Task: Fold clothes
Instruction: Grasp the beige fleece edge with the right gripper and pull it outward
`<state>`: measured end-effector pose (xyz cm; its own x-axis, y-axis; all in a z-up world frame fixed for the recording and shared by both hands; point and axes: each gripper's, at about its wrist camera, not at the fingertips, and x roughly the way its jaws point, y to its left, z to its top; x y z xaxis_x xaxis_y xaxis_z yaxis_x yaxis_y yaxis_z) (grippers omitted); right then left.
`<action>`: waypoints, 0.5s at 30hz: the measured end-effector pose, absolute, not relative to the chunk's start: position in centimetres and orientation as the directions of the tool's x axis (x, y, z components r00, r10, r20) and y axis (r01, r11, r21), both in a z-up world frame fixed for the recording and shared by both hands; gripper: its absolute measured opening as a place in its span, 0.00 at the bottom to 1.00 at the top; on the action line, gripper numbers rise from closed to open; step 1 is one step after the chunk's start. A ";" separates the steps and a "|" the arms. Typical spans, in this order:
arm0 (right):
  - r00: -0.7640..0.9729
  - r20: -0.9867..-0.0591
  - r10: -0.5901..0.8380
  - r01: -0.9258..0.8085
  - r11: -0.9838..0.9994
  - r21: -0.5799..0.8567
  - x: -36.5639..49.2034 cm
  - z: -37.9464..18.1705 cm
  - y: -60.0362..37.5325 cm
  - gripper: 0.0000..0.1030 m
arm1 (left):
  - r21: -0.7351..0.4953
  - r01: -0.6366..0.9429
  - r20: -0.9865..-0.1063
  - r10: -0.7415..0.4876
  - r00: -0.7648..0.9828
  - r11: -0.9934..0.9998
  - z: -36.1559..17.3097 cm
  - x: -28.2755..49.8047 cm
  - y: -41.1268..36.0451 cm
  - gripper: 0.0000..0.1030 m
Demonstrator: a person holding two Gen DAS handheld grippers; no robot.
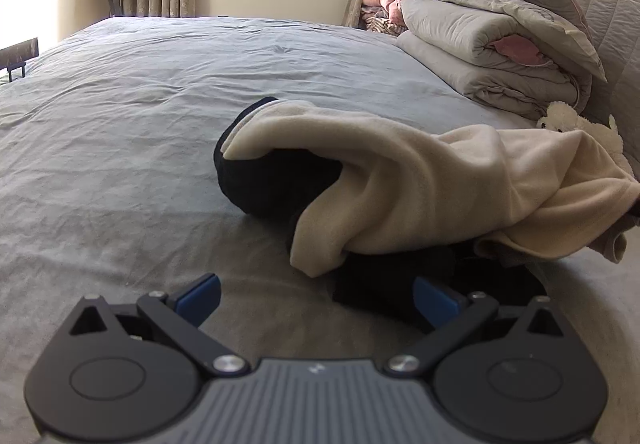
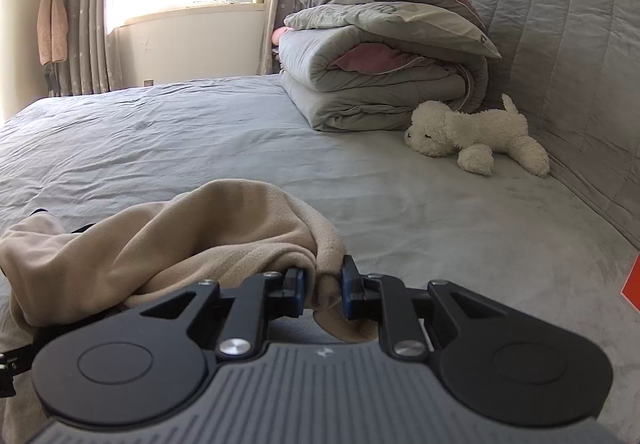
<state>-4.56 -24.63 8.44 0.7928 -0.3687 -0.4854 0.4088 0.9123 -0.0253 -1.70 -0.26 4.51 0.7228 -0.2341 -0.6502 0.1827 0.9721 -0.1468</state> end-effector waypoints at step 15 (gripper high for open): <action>0.697 -0.593 -0.403 0.488 0.873 -0.019 -3.9 7.1 -27.4 0.27 | -0.129 0.168 -0.658 -0.211 0.723 0.977 4.5 -1.4 -0.1 1.00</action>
<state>-3.88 -27.41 7.10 0.6973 -0.4030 -0.5927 0.4881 0.8726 -0.0191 -1.38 -0.15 4.55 0.7229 -0.2108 -0.6581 0.1679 0.9774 -0.1286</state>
